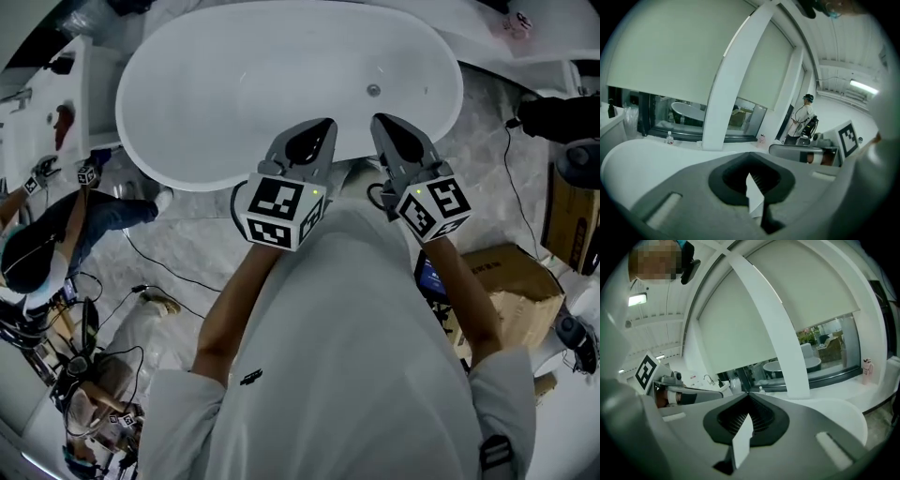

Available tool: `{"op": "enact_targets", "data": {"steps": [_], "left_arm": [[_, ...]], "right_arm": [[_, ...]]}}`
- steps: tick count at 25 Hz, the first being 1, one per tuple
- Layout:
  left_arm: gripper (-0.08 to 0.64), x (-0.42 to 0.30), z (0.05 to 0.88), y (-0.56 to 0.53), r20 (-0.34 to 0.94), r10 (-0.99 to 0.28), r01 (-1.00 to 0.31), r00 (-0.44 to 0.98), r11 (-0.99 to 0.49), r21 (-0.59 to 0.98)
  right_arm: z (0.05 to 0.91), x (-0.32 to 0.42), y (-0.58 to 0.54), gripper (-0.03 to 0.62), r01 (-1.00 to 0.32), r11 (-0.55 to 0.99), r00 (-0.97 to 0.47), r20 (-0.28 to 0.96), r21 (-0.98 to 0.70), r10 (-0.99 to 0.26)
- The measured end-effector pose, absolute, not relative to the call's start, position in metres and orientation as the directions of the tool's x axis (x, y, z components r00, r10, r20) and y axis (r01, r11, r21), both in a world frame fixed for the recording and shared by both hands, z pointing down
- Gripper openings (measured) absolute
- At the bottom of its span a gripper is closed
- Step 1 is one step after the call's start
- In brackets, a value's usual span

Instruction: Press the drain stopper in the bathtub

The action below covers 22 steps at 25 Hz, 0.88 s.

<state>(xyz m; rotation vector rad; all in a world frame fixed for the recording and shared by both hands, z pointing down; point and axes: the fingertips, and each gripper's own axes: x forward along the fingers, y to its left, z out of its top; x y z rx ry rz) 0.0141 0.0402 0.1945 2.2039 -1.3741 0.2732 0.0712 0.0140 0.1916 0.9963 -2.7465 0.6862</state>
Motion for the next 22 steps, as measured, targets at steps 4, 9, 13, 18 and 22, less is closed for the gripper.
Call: {"op": "enact_targets", "data": {"steps": [4, 9, 13, 18, 22], "left_arm": [[-0.002, 0.005, 0.175, 0.057, 0.407, -0.788, -0.877, 0.462, -0.337, 0.344], [-0.002, 0.004, 0.164, 0.082, 0.399, -0.795, -0.875, 0.456, -0.32, 0.362], [-0.002, 0.025, 0.16, 0.103, 0.397, -0.791, -0.875, 0.464, -0.342, 0.342], [-0.002, 0.035, 0.161, 0.103, 0.389, -0.795, -0.872, 0.465, -0.337, 0.354], [-0.002, 0.044, 0.16, 0.099, 0.379, -0.791, -0.865, 0.48, -0.355, 0.355]], "right_arm": [[0.174, 0.054, 0.05, 0.003, -0.662, 0.637, -0.747, 0.285, -0.395, -0.601], [0.142, 0.043, 0.079, 0.003, -0.723, 0.645, -0.691, 0.233, -0.249, -0.685], [0.121, 0.044, 0.097, 0.003, -0.705, 0.692, -0.709, 0.163, -0.154, -0.686], [0.116, 0.056, 0.107, 0.0, -0.708, 0.695, -0.706, 0.155, -0.128, -0.691], [0.113, 0.064, 0.105, 0.0, -0.701, 0.704, -0.713, 0.156, -0.117, -0.684]]}}
